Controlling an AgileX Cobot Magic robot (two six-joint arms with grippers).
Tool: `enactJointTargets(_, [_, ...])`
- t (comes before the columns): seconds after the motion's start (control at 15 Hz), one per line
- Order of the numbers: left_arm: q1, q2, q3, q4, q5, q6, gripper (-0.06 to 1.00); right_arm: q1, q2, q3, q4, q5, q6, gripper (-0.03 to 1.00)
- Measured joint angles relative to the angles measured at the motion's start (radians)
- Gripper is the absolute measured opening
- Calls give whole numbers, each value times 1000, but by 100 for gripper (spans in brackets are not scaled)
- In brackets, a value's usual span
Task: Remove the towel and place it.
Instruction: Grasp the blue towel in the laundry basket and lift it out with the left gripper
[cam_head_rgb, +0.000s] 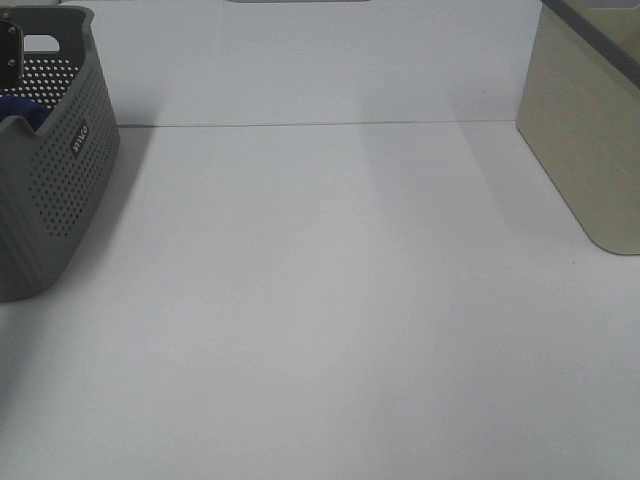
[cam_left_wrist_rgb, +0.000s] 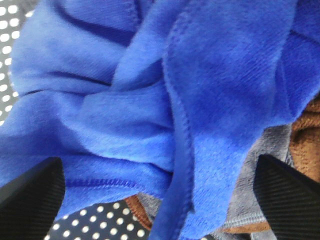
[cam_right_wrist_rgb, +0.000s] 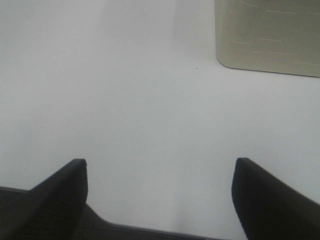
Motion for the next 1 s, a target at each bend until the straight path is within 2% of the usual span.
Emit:
enactJointTargets(0.07, [0,2,-1,-1,0,0,94,0,0,0,0,0,0,78])
enactJointTargets(0.13, [0,2,-1,-1,0,2,87,0,0,0,0,0,0,78])
enactJointTargets(0.2, [0,2,-1,-1,0,3,75,0,0,0,0,0,0,78])
enactJointTargets(0.4, [0,2,-1,18,0,-12,31,0,0,0,0,0,0,78])
enactJointTargets(0.47, [0,2,-1,23,0,-15,24,0,0,0,0,0,0,78])
enactJointTargets(0.73, [0,2,-1,30,-5,-19,19,0,0,0,0,0,0,78])
enactJointTargets(0.8, [0,2,-1,37,-7,-19,14,0,0,0,0,0,0,78])
enactJointTargets(0.87, [0,2,-1,57,-8,-19,5,0,0,0,0,0,0,78])
enactJointTargets(0.93, [0,2,-1,78,-9,-19,0,0,0,0,0,0,0,78])
enactJointTargets(1.0, [0,2,-1,96,-9,-19,0,0,0,0,0,0,0,78])
